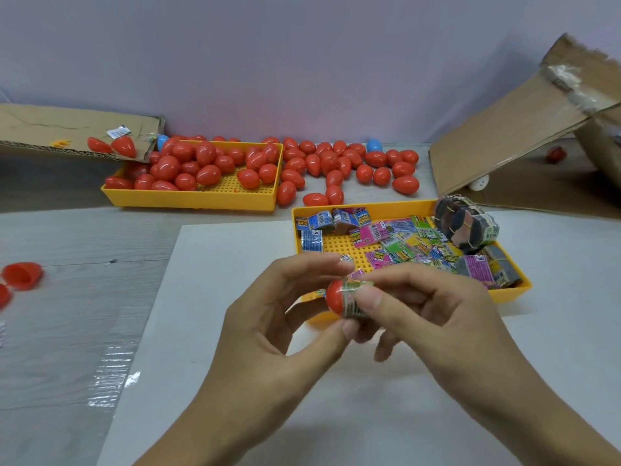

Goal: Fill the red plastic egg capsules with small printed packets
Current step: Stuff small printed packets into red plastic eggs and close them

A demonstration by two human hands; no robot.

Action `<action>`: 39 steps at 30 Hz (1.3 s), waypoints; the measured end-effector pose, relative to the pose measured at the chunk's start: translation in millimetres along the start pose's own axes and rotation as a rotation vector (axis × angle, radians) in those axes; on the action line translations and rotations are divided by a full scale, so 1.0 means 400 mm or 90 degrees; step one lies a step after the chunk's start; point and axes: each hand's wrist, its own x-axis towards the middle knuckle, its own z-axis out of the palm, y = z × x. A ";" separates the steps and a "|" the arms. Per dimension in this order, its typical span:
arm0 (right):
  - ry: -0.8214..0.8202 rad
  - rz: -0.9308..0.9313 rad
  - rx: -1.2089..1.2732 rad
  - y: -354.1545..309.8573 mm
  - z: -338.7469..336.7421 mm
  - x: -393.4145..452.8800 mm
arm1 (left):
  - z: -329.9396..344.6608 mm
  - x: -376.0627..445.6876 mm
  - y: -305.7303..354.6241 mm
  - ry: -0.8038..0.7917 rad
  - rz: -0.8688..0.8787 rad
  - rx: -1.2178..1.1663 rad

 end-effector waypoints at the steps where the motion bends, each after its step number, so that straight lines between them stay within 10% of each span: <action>1: 0.021 -0.024 -0.031 0.003 0.001 -0.002 | -0.001 0.000 0.000 0.008 -0.015 -0.006; 8: 0.022 -0.197 -0.224 0.018 0.005 -0.010 | -0.003 0.006 0.012 0.051 -0.126 -0.026; 24: 0.024 0.053 0.066 -0.006 0.000 0.003 | -0.008 0.004 -0.001 0.013 0.078 0.008; 39: 0.047 -0.159 -0.032 0.016 0.001 -0.005 | -0.002 0.001 0.021 0.078 -0.043 -0.021</action>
